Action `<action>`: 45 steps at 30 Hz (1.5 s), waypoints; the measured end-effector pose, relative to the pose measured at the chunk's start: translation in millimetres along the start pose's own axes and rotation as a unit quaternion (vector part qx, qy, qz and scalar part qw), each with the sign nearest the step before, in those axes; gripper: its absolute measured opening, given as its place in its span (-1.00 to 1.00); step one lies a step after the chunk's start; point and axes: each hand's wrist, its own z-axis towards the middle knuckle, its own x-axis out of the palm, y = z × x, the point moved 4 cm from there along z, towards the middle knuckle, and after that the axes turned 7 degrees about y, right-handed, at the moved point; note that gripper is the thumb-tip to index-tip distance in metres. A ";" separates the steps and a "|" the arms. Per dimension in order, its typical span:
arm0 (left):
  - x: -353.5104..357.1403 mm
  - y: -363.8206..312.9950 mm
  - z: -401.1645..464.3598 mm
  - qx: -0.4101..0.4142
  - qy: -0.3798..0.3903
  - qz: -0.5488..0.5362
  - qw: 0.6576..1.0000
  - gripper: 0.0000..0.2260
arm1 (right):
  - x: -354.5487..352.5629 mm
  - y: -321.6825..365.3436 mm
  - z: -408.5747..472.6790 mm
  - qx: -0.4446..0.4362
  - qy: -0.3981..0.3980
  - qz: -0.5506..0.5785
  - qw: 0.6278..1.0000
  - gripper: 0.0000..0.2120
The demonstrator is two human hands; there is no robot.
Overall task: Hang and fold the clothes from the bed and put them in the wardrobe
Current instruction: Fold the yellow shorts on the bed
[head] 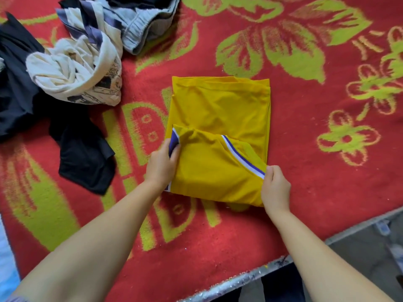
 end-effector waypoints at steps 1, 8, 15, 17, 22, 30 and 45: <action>-1.1 4.8 5.9 -0.022 0.008 0.022 0.999 -0.72 | 0.3 -2.8 3.7 0.009 0.011 -0.011 1.000 -0.79; 2.5 23.3 -15.4 -0.079 -0.023 0.146 0.986 -0.38 | -7.5 22.6 -3.9 -0.108 -0.016 -0.078 0.991 -0.63; 46.0 20.1 -57.2 0.287 0.216 0.441 0.823 -0.07 | 59.3 16.2 -49.7 -0.288 0.256 -0.459 0.800 0.06; 44.3 26.4 -46.5 0.219 0.223 0.474 0.823 0.00 | 56.2 14.0 -31.5 -0.248 0.221 -0.490 0.806 0.00; 43.7 8.7 -41.7 0.158 0.288 0.491 0.807 -0.09 | 49.1 28.6 -21.0 -0.236 0.272 -0.537 0.763 -0.25; -14.2 -63.3 -52.1 -0.045 0.600 0.294 0.743 -0.89 | -30.6 71.8 -22.5 -0.116 0.636 -0.324 0.690 -0.58; 8.9 6.7 31.5 -0.147 -0.040 -0.106 0.983 -0.72 | -11.8 29.0 71.2 -0.016 0.063 0.010 0.998 -0.69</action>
